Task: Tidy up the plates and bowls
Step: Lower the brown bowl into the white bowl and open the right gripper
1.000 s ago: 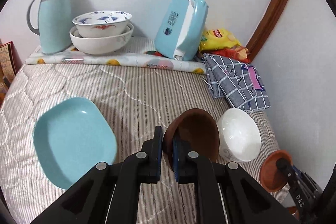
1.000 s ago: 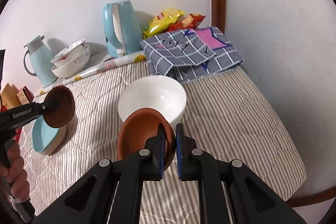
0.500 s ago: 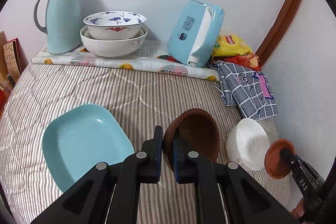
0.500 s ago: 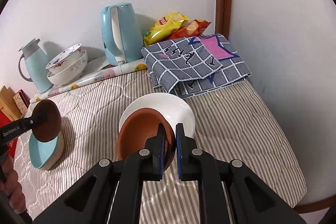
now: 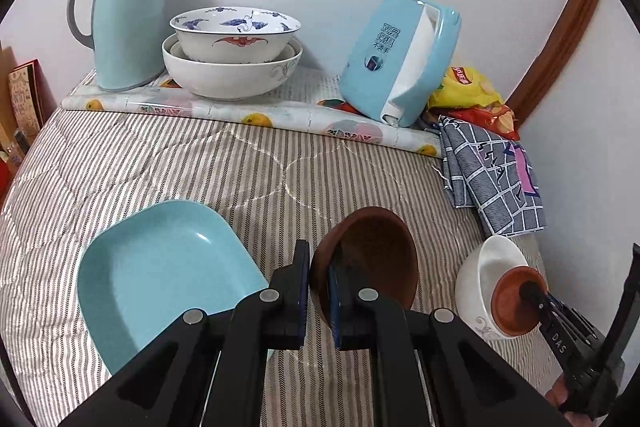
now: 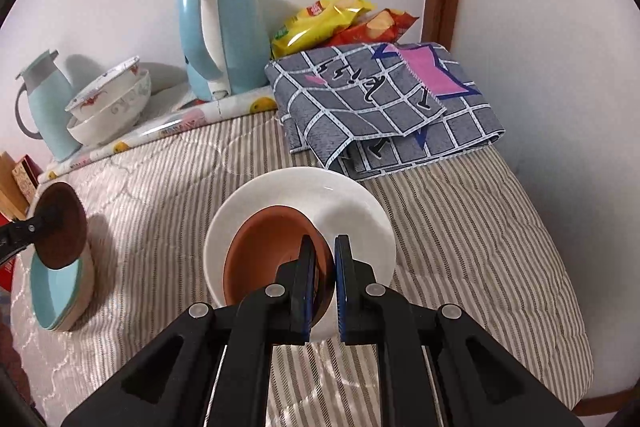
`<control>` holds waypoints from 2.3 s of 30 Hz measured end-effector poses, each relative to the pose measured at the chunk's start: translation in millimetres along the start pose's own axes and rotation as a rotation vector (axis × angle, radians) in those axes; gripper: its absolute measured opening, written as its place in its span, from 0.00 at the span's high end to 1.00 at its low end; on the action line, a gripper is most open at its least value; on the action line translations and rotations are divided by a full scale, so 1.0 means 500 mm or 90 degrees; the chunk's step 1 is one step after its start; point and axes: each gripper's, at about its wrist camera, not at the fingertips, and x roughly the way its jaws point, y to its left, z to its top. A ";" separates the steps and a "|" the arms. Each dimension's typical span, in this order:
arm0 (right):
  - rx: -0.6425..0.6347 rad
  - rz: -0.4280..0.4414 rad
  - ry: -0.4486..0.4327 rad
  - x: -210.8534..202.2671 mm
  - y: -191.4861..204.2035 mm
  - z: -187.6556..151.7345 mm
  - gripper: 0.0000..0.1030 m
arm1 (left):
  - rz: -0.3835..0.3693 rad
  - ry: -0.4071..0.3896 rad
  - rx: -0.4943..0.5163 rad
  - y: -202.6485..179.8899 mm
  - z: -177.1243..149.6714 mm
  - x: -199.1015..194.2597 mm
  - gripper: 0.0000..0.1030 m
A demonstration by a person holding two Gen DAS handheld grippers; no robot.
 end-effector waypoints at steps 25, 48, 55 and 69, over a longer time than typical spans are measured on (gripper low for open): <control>0.013 -0.010 0.041 0.081 -0.005 0.017 0.91 | -0.014 0.020 -0.006 0.005 0.012 0.049 0.91; -0.027 -0.055 0.074 0.110 0.007 0.020 0.90 | -0.022 0.036 -0.020 0.013 0.015 0.074 0.91; -0.053 -0.075 0.082 0.118 0.023 0.016 0.86 | -0.023 0.039 -0.025 0.017 0.015 0.077 0.91; -0.078 -0.096 0.082 0.120 0.032 0.010 0.79 | -0.028 0.050 -0.021 0.024 0.011 0.073 0.91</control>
